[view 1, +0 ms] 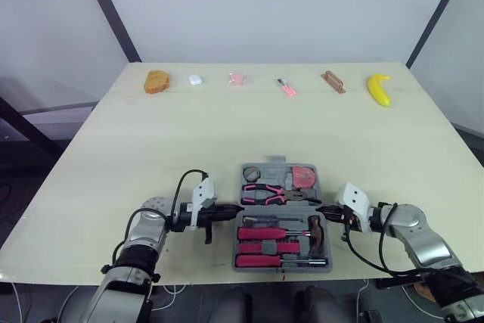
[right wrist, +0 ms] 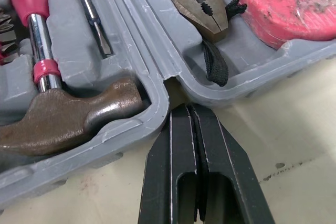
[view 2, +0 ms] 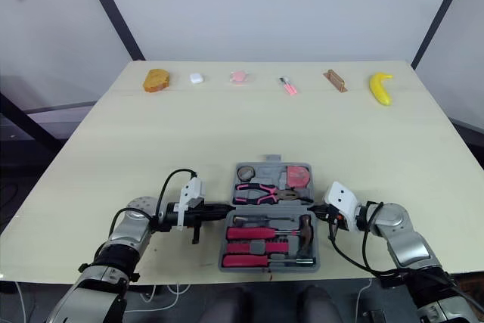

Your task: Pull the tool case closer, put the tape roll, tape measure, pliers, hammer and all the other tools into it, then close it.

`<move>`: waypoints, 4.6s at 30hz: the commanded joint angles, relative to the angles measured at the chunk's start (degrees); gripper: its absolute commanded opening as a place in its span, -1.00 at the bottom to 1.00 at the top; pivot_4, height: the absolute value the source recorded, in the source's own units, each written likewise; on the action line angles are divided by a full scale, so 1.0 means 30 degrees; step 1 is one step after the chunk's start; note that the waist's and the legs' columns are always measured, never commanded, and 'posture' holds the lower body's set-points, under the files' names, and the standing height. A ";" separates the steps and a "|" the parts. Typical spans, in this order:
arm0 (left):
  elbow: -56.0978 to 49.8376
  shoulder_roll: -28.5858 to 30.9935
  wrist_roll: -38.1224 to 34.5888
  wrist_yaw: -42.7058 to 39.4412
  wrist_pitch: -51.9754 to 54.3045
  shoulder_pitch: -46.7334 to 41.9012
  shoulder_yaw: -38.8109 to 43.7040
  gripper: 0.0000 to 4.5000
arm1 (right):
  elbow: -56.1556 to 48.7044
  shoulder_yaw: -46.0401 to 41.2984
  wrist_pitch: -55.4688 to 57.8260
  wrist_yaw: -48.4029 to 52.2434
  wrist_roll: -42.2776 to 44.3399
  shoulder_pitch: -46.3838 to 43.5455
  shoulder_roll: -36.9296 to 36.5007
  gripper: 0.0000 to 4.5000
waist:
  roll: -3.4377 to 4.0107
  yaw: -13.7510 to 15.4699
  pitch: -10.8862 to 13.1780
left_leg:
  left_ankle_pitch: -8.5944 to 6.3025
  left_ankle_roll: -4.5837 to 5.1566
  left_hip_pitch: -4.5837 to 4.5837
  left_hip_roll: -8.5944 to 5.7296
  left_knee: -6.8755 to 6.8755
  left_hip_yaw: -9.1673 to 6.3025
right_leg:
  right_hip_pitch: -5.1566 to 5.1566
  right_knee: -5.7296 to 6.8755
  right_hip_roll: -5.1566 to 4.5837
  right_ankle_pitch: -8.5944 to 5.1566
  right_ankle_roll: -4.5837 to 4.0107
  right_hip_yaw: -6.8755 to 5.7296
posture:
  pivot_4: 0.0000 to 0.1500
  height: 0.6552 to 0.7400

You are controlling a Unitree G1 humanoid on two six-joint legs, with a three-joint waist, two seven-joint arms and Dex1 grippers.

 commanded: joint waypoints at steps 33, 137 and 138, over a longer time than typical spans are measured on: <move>-0.2845 0.0984 -0.0902 -0.0457 0.1620 0.1335 -0.0155 -0.94 | -0.0862 0.0709 -0.0238 -0.0448 -0.0387 0.0277 0.1189 -1.00 | -0.0006 -0.0128 -0.0007 | -0.0001 0.0001 0.0030 0.0023 -0.0004 0.0007 | 0.0000 0.0025 0.0025 0.0000 -0.0003 0.0018 | 1.00 1.00; -1.3303 0.4099 0.0592 0.3244 0.2724 0.7953 -0.3356 -1.00 | 1.5185 -0.3468 1.4235 0.3192 0.5241 -1.3140 0.4941 0.99 | 0.0164 -0.0610 -0.0119 | -0.0003 0.0006 0.0071 0.0064 -0.0074 0.0069 | 0.0005 -0.0028 -0.0004 0.0031 0.0039 0.0117 | 1.00 1.00; -1.3299 0.4149 0.0552 0.3210 0.2714 0.7966 -0.3352 -1.00 | 1.5304 -0.3806 1.4038 0.3272 0.5374 -1.3130 0.5076 0.99 | 0.0166 -0.0627 -0.0118 | -0.0002 0.0006 0.0076 0.0064 -0.0079 0.0073 | 0.0005 -0.0028 -0.0001 0.0031 0.0038 0.0123 | 1.00 1.00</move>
